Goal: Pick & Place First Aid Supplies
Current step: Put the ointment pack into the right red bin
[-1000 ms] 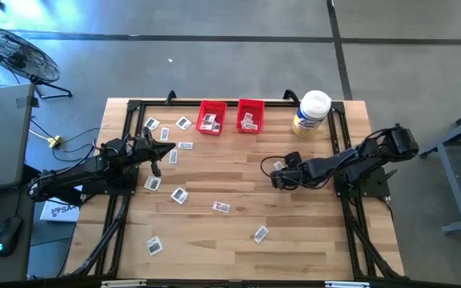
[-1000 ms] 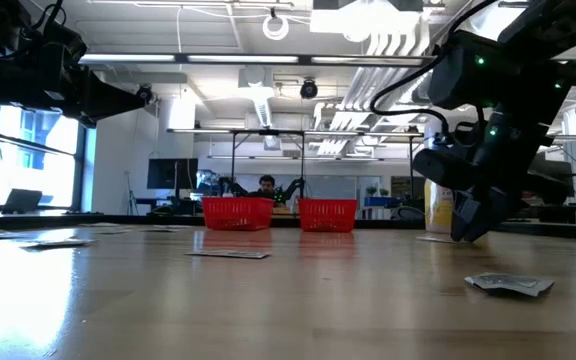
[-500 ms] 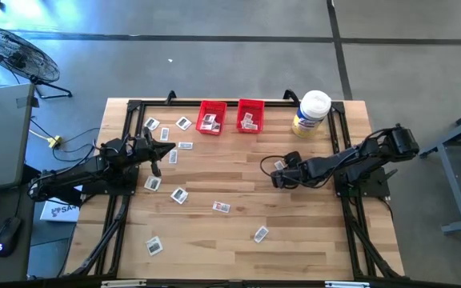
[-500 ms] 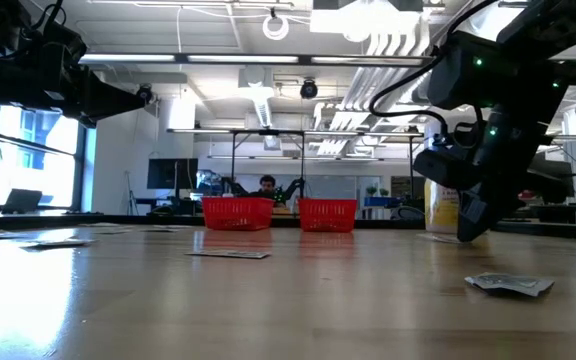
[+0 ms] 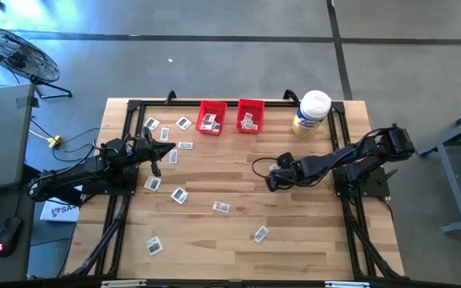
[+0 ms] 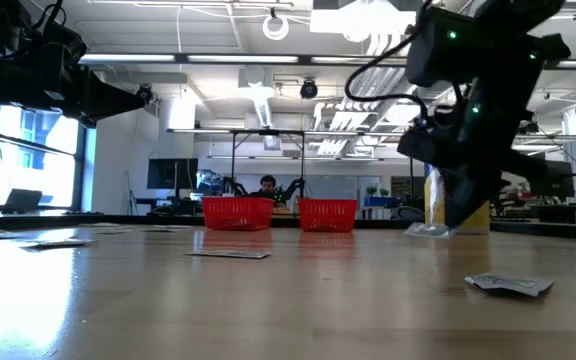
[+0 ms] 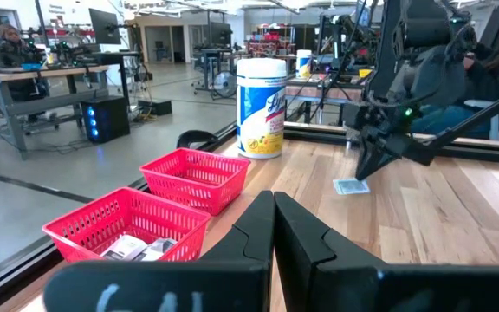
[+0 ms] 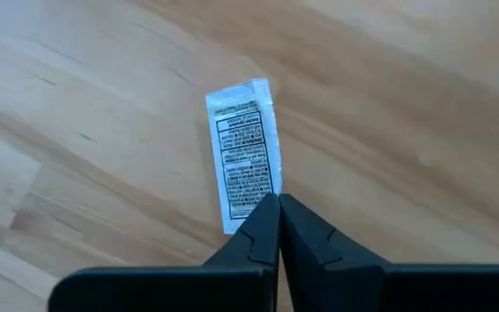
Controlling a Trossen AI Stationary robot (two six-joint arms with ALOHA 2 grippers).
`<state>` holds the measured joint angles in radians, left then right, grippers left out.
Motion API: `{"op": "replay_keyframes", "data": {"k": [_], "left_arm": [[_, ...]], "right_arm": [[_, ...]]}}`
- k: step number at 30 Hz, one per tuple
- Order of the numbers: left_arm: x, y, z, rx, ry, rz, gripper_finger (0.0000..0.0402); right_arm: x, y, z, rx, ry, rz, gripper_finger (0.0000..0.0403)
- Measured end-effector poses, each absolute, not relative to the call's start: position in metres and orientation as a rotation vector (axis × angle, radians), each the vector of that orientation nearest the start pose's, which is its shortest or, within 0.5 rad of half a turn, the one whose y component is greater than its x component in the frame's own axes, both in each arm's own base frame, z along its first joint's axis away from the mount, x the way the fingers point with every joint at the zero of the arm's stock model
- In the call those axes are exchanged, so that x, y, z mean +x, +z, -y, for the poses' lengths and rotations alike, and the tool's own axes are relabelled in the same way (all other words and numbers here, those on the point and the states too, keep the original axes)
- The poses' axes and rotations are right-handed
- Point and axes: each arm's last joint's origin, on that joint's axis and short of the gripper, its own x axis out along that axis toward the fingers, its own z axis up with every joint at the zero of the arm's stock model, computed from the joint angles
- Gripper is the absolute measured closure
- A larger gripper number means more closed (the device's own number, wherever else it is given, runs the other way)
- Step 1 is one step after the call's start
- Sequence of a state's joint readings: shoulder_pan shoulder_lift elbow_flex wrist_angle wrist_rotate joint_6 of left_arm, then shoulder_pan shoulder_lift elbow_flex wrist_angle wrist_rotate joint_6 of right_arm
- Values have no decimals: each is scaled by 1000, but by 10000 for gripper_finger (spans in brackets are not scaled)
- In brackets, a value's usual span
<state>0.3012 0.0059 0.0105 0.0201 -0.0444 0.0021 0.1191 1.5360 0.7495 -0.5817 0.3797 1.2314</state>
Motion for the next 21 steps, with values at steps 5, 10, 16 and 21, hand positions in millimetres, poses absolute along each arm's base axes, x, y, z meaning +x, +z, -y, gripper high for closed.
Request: {"op": "replay_keyframes", "data": {"k": [5, 10, 16, 21], "left_arm": [[93, 169, -30, 5, 345, 24, 401], [93, 169, -30, 5, 345, 25, 401], [93, 169, -30, 5, 345, 24, 401], [93, 169, -30, 5, 346, 24, 401]], "right_arm": [[258, 162, -17, 672, -941, -951, 402], [273, 183, -14, 617, -948, -834, 402], [291, 203, 19, 651, -1029, -720, 402], [315, 208, 59, 599, -1063, -671, 403]]}}
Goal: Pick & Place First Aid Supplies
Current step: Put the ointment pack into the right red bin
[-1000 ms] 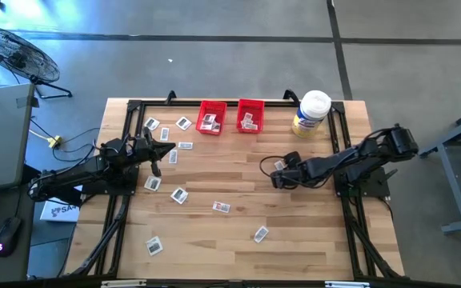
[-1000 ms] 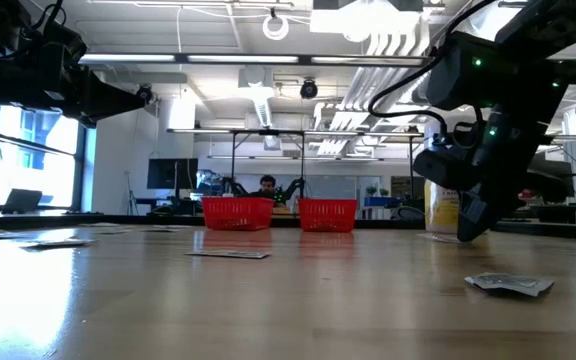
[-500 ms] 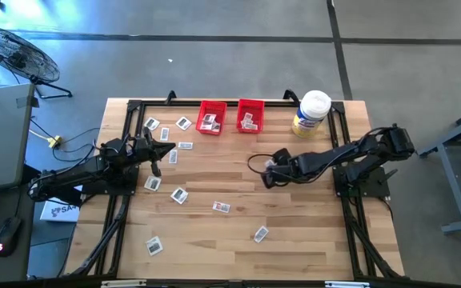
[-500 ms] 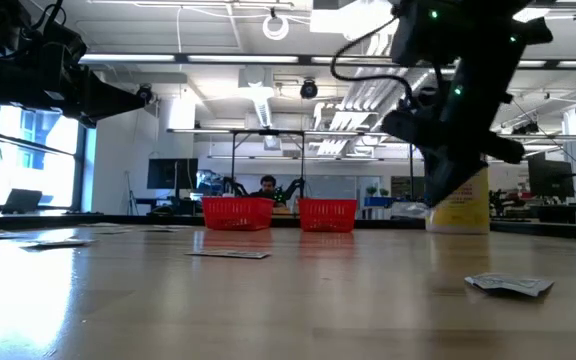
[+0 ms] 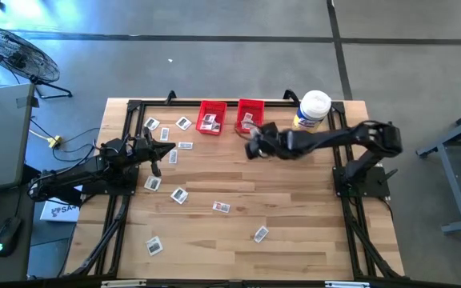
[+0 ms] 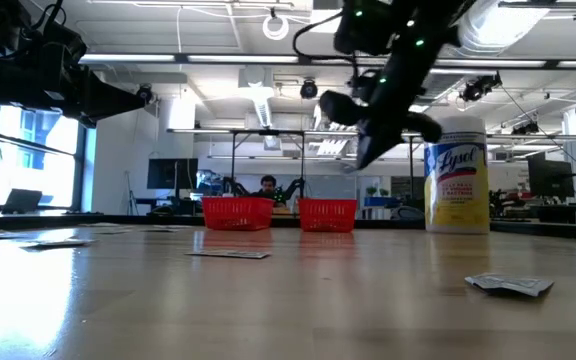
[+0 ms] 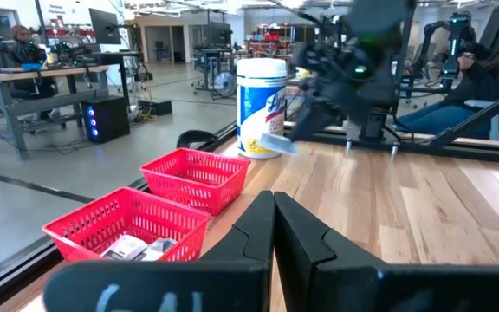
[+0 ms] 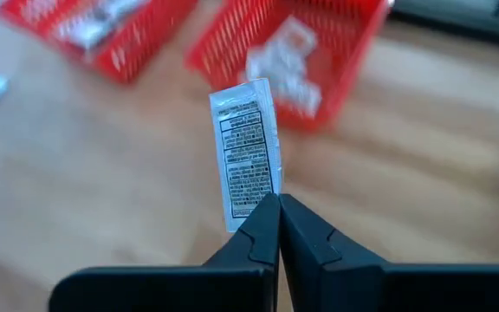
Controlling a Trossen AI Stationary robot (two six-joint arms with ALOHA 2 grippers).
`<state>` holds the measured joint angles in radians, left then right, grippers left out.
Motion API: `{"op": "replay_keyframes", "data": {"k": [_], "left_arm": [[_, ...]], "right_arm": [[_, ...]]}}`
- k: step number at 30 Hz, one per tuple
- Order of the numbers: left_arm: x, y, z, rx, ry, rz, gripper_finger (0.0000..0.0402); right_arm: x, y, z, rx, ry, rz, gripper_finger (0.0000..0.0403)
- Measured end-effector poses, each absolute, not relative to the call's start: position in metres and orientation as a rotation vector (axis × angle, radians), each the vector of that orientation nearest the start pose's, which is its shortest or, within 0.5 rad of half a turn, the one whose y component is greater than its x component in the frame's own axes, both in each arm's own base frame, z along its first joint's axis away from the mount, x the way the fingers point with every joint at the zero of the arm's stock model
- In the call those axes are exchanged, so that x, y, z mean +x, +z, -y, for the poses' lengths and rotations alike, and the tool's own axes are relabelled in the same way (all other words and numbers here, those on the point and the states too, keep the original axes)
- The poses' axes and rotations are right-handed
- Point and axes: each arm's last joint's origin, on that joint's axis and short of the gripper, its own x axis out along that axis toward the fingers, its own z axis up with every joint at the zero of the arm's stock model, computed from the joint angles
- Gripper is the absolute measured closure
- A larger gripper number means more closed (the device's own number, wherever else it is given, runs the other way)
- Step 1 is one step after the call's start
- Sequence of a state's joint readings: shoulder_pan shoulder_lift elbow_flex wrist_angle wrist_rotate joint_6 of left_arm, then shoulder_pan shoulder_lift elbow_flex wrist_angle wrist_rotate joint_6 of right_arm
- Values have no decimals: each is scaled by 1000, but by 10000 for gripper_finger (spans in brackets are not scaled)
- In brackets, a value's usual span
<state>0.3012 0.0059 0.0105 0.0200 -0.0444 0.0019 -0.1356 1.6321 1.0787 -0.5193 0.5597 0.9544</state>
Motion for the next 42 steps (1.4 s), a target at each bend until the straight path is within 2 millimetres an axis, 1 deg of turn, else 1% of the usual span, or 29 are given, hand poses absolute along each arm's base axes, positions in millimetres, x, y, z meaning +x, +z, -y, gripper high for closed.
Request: {"op": "replay_keyframes", "data": {"k": [2, 6, 10, 13, 16, 19, 23, 25, 26, 28, 31, 35, 37, 39, 42], "left_arm": [[93, 169, -30, 5, 345, 24, 401], [93, 169, -30, 5, 346, 24, 401], [93, 169, -30, 5, 346, 24, 401], [93, 169, -30, 5, 346, 24, 401], [93, 169, -30, 5, 345, 24, 401], [93, 169, -30, 5, 345, 24, 401], [93, 169, -30, 5, 345, 24, 401], [93, 169, -30, 5, 345, 25, 401], [93, 169, -30, 5, 345, 24, 401], [93, 169, -30, 5, 345, 24, 401], [93, 169, -30, 5, 345, 24, 401], [93, 169, -30, 5, 345, 25, 401], [93, 169, -30, 5, 345, 25, 401], [93, 169, -30, 5, 345, 25, 401], [93, 169, -30, 5, 345, 25, 401]], "right_arm": [[326, 206, 75, 558, -1074, -658, 403], [344, 196, 109, 524, -1106, -662, 403], [352, 189, 145, 542, -1154, -657, 403], [354, 182, 165, 547, -1159, -692, 402], [354, 178, 175, 545, -1144, -718, 393], [353, 177, 179, 567, -1122, -732, 371], [352, 176, 181, 608, -1072, -748, 330], [351, 178, 178, 601, -1012, -793, 315], [352, 180, 171, 592, -978, -823, 309], [354, 187, 151, 552, -923, -865, 306], [362, 199, 108, 460, -838, -896, 312], [375, 215, 43, 323, -669, -839, 324], [381, 217, 12, 262, -562, -821, 326], [383, 214, -16, 219, -460, -795, 326], [379, 204, -49, 173, -342, -779, 320]]}}
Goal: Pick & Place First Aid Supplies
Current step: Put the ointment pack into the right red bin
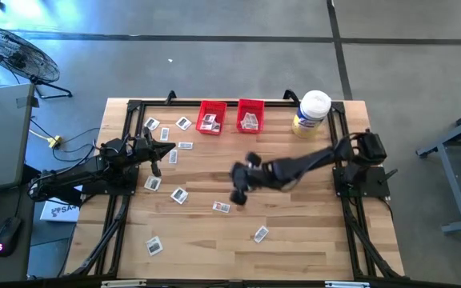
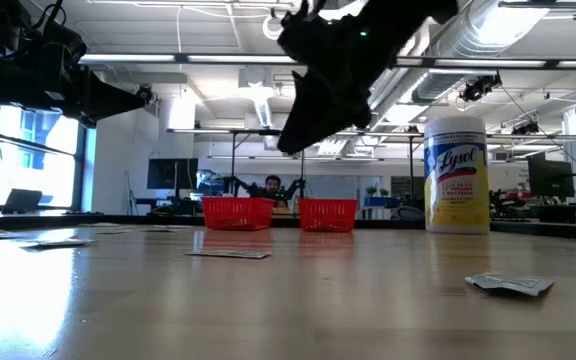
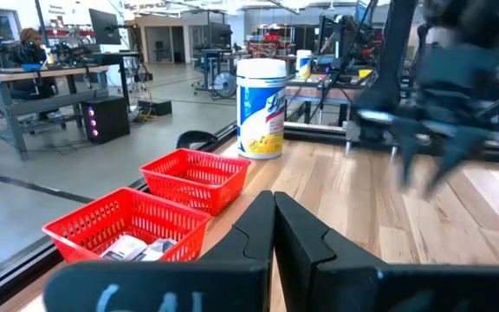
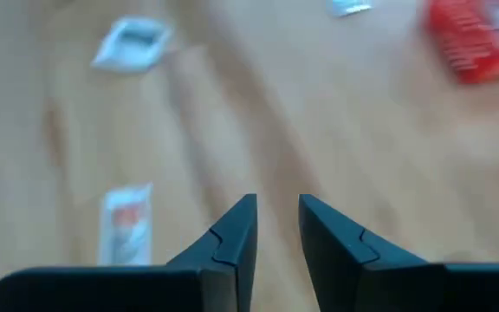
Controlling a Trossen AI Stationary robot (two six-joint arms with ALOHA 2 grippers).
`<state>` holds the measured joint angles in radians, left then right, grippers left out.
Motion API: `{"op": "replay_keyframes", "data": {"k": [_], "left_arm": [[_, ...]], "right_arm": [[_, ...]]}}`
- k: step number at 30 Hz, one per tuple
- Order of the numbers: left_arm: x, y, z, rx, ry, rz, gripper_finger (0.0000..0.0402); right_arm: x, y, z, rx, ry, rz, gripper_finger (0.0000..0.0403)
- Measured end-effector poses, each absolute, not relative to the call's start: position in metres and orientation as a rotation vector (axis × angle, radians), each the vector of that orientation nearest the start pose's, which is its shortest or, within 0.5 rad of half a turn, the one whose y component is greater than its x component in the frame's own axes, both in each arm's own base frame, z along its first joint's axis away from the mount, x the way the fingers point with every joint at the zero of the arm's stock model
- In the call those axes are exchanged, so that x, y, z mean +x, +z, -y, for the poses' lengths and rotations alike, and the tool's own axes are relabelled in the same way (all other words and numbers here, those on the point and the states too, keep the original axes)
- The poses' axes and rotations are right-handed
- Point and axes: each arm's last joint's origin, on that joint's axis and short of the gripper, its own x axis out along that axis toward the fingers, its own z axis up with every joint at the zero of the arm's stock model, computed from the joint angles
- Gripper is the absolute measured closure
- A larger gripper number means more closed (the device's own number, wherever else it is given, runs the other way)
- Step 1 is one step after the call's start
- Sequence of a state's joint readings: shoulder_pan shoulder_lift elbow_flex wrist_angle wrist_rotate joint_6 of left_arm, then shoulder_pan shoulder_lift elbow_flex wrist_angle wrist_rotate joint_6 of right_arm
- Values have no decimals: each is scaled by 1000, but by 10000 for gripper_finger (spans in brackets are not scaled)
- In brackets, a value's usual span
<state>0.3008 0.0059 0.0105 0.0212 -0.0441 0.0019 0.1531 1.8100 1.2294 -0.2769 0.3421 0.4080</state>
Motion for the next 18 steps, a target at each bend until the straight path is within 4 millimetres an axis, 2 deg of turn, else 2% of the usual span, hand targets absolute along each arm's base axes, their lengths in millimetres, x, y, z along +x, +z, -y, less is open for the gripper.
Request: {"op": "replay_keyframes", "data": {"k": [3, 6, 9, 18], "left_arm": [[93, 169, -30, 5, 345, 25, 401], [93, 169, -30, 5, 345, 25, 401], [93, 169, -30, 5, 346, 25, 401], [93, 169, -30, 5, 346, 25, 401]], "right_arm": [[374, 189, -68, 171, -266, -727, 309], [375, 174, -78, 180, -218, -638, 295], [382, 160, -84, 152, -166, -584, 282], [420, 122, -88, 101, -91, -649, 265]]}}
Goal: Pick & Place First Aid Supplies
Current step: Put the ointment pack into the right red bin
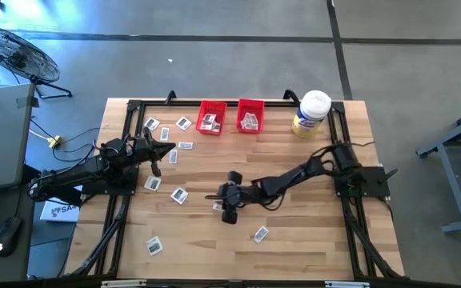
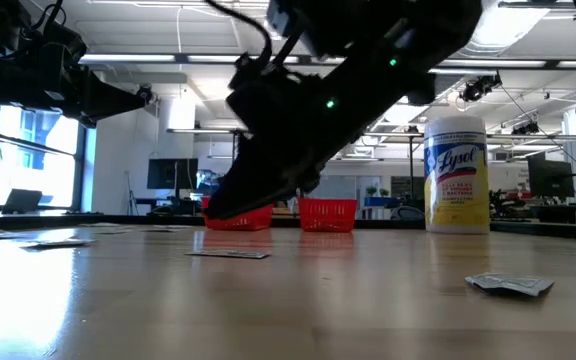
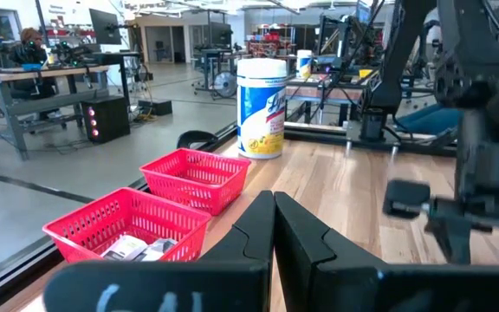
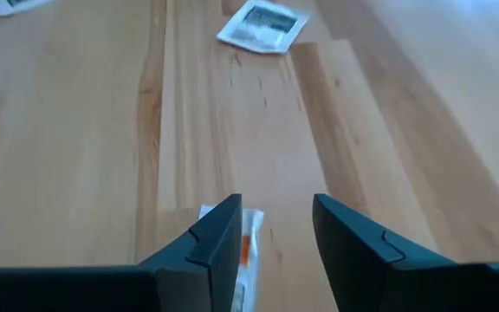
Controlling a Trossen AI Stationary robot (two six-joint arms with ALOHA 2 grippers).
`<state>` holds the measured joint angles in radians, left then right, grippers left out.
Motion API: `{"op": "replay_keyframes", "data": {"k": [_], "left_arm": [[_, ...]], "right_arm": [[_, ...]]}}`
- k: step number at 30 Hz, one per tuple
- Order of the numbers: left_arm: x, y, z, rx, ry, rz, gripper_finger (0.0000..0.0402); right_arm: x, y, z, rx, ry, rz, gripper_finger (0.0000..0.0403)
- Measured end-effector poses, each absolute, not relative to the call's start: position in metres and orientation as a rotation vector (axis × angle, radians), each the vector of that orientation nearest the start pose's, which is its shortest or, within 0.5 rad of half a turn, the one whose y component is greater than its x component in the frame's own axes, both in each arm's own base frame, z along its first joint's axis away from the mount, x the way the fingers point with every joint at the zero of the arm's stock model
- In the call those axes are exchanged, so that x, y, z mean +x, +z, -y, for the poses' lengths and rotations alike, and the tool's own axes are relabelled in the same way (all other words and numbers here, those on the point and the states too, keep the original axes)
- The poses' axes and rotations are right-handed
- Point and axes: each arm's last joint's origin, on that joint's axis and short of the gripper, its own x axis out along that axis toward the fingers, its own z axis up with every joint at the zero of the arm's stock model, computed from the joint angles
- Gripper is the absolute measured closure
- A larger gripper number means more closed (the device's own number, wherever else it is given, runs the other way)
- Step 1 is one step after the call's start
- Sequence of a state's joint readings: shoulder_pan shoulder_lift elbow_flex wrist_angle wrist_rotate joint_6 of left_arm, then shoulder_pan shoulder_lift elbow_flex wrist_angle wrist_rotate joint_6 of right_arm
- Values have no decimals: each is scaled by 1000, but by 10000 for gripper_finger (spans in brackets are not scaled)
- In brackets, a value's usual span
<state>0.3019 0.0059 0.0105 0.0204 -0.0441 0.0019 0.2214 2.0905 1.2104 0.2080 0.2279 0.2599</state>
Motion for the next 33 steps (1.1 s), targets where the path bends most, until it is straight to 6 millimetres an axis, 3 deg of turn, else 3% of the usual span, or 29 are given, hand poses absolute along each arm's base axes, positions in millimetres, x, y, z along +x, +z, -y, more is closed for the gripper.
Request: {"op": "replay_keyframes", "data": {"k": [10, 24, 33], "left_arm": [[93, 169, -30, 5, 345, 24, 401], [93, 169, -30, 5, 345, 25, 401], [93, 169, -30, 5, 345, 25, 401]], "right_arm": [[437, 103, -94, 67, -45, -677, 265], [437, 96, -98, 20, -90, -712, 268], [433, 96, -106, -4, -80, -734, 350]]}}
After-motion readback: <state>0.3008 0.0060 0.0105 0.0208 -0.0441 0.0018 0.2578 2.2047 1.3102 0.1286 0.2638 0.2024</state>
